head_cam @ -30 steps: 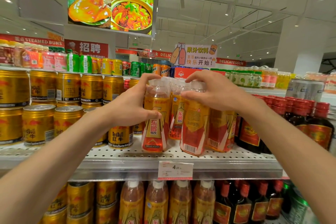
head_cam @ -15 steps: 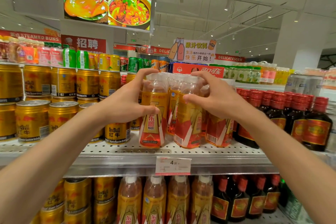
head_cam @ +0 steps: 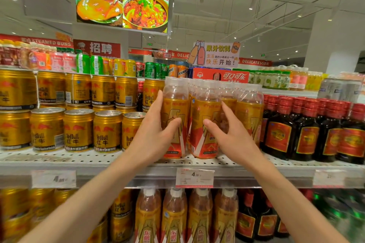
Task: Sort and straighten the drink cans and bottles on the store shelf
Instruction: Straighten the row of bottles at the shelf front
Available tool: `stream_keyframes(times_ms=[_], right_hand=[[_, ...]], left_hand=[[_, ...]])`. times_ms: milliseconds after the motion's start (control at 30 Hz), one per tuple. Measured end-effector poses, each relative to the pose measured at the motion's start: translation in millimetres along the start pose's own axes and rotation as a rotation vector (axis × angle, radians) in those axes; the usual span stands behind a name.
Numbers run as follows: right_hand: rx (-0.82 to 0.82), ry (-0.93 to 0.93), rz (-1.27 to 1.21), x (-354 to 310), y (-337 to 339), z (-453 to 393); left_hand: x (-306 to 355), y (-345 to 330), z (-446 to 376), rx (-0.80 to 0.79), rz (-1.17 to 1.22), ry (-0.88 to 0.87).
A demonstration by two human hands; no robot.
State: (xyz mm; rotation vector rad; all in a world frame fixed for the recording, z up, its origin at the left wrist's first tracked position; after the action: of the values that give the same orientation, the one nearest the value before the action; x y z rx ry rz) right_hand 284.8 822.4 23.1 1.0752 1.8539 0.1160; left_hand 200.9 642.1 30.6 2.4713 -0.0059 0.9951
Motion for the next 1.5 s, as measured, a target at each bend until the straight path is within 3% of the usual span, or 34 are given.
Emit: stream_keyframes(times_ms=[200,567,767,900,1000,1133,1367,1500], right_hand=[[0.075,-0.036,0.009,12,-1,-1],[0.220,-0.021,0.143,11,-7,4],[0.113,0.082,0.324,-9,7,11],[0.293,0.381,0.442,-31,47,11],[0.441,0.460,0.583,-42,77,-2],[0.312,0.277,0.617,-21,93,-38],[0.095,0.156,0.377,-6,104,-45],[0.124,0.173,0.353,-10,110,-43]], left_hand=[[-29,-17,9,0.053,0.094,0.116],[-32,-23,9,0.089,0.107,0.095],[-23,-22,13,0.126,0.037,0.086],[20,-5,3,0.276,-0.110,-0.115],[57,-2,-21,0.319,-0.371,-0.295],[67,-17,-45,0.224,-0.650,-0.404],[60,-20,-51,0.193,-0.653,-0.369],[61,-19,-50,0.187,-0.643,-0.348]])
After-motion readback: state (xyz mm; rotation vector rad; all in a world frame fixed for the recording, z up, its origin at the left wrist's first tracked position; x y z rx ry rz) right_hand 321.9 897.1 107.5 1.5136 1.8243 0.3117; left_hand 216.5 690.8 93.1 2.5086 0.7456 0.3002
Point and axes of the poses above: each hand's wrist, its own z-axis away from the middle knuckle, its own y-axis out of the back of the hand, x = y × z, the point moved 9 cm from there along -z, towards the middle knuckle, and after that the axes turned 3 degrees about -z, right-handed, at the moved point
